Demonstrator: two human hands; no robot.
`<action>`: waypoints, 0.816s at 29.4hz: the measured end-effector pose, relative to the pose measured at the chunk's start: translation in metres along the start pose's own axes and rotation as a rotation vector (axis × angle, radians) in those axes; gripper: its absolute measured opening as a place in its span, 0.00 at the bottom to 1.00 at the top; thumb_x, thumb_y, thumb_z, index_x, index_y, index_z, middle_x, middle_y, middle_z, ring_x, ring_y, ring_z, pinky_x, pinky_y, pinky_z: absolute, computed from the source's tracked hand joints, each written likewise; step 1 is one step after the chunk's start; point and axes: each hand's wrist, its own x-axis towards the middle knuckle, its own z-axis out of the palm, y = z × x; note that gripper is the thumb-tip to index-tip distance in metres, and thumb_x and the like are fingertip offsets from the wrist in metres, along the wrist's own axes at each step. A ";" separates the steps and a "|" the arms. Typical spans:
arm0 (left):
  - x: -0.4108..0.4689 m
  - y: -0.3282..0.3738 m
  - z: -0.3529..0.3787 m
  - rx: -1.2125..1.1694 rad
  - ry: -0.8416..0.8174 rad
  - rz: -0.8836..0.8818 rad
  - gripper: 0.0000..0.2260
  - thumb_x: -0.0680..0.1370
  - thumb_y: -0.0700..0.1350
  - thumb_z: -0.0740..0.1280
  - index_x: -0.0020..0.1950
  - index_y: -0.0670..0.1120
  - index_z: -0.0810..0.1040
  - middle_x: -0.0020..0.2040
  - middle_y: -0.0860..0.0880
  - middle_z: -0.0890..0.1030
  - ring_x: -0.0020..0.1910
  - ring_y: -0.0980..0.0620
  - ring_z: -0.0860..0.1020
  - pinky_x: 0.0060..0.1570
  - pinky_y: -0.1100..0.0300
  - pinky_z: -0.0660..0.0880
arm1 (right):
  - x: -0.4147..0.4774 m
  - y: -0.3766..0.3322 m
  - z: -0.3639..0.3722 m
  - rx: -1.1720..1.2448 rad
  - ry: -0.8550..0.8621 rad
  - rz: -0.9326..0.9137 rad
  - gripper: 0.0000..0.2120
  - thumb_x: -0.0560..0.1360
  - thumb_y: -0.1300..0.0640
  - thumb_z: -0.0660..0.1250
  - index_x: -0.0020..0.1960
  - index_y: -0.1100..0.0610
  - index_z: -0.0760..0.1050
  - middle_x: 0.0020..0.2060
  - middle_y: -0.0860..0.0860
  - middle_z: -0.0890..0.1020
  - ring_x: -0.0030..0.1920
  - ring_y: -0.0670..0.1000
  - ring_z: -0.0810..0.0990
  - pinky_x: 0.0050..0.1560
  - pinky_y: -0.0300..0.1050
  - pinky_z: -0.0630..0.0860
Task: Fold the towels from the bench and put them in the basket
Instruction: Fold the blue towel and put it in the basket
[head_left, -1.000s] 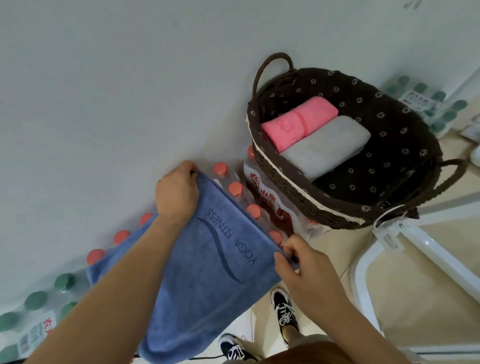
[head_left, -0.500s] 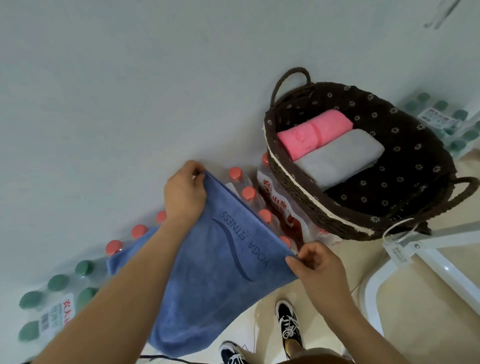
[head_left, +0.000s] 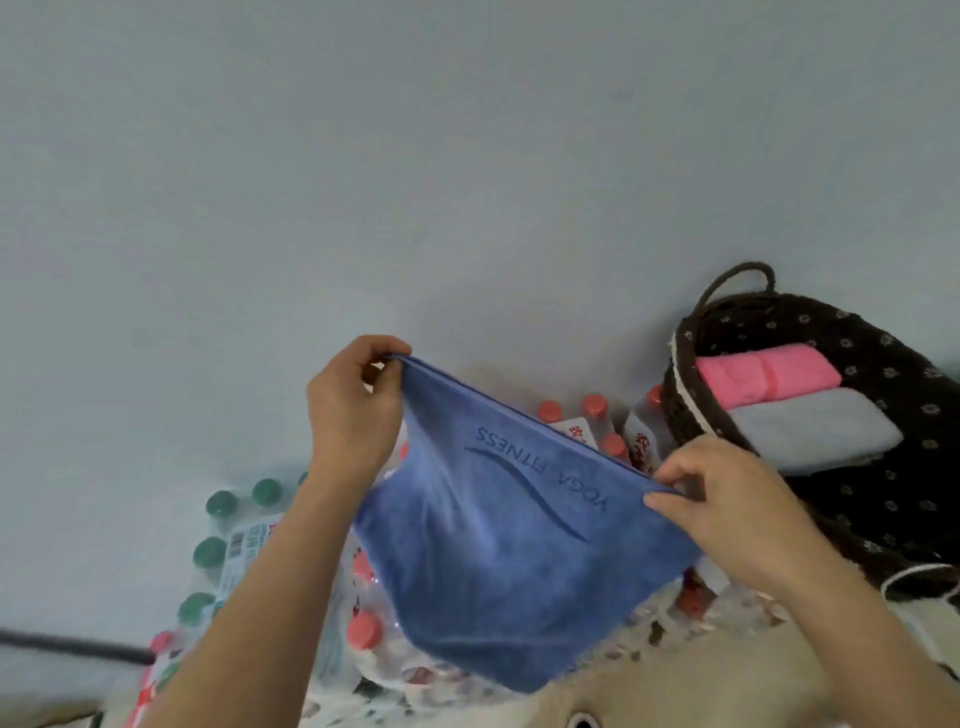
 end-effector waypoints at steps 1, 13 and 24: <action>0.003 0.003 -0.015 -0.028 0.045 -0.019 0.12 0.74 0.35 0.66 0.44 0.53 0.80 0.40 0.61 0.80 0.35 0.65 0.76 0.41 0.75 0.69 | 0.009 -0.012 -0.007 -0.012 0.024 -0.041 0.11 0.68 0.57 0.76 0.35 0.46 0.75 0.38 0.46 0.76 0.41 0.50 0.76 0.45 0.47 0.72; 0.036 0.040 -0.157 -0.720 0.311 0.068 0.11 0.75 0.31 0.66 0.44 0.47 0.82 0.40 0.49 0.84 0.40 0.49 0.82 0.45 0.59 0.79 | 0.024 -0.174 -0.096 0.105 0.680 -0.436 0.03 0.72 0.62 0.72 0.44 0.56 0.79 0.36 0.49 0.80 0.37 0.46 0.76 0.41 0.33 0.71; -0.151 -0.139 -0.103 -0.167 -0.254 -0.261 0.25 0.71 0.27 0.68 0.40 0.61 0.80 0.39 0.63 0.83 0.39 0.61 0.81 0.38 0.74 0.73 | -0.051 -0.024 0.082 -0.186 0.080 -0.128 0.15 0.65 0.73 0.69 0.42 0.54 0.78 0.41 0.51 0.78 0.42 0.56 0.79 0.44 0.50 0.76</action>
